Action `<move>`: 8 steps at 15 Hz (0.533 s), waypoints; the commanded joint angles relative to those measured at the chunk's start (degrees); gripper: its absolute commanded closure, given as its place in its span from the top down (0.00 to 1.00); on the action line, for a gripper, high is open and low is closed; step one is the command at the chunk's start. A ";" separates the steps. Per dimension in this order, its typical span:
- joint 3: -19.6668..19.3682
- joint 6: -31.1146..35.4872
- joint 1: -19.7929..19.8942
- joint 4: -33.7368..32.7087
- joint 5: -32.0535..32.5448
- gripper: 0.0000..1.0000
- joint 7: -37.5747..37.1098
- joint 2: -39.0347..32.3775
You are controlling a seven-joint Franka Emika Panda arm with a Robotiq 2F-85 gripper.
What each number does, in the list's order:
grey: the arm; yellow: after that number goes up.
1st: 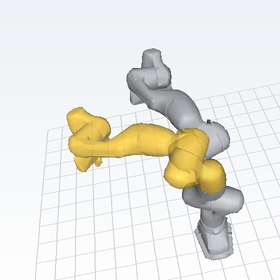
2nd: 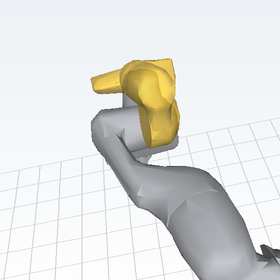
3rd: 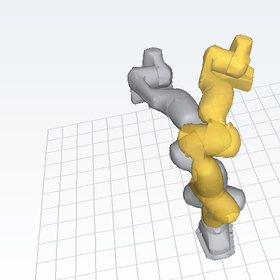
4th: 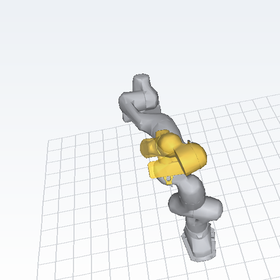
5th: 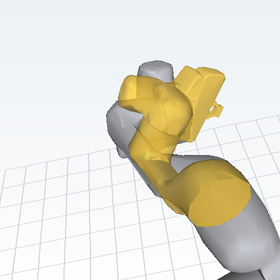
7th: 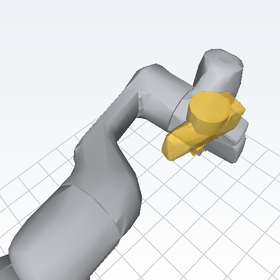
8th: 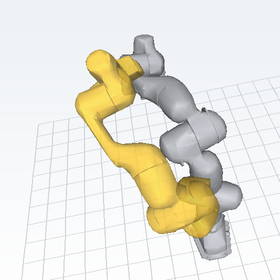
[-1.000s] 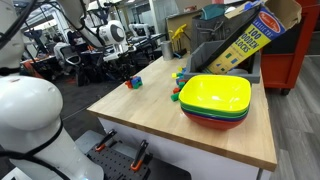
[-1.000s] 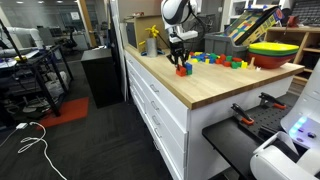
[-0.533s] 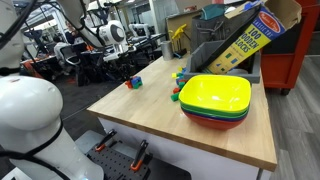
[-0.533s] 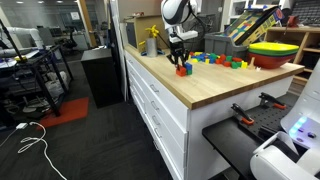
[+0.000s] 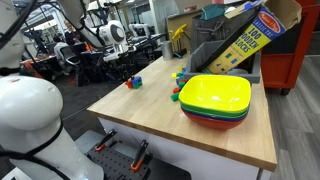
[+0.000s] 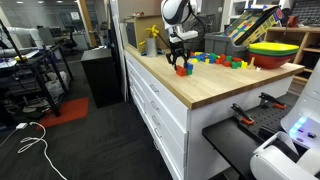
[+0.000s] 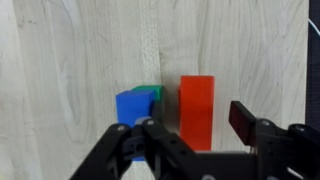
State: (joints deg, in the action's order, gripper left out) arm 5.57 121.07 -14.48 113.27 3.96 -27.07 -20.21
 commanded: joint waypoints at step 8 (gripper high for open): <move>1.05 -1.13 1.16 0.64 -3.13 1.00 6.73 4.06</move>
State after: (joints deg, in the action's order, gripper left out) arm 5.77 121.06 -14.44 113.19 3.07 -23.29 -19.15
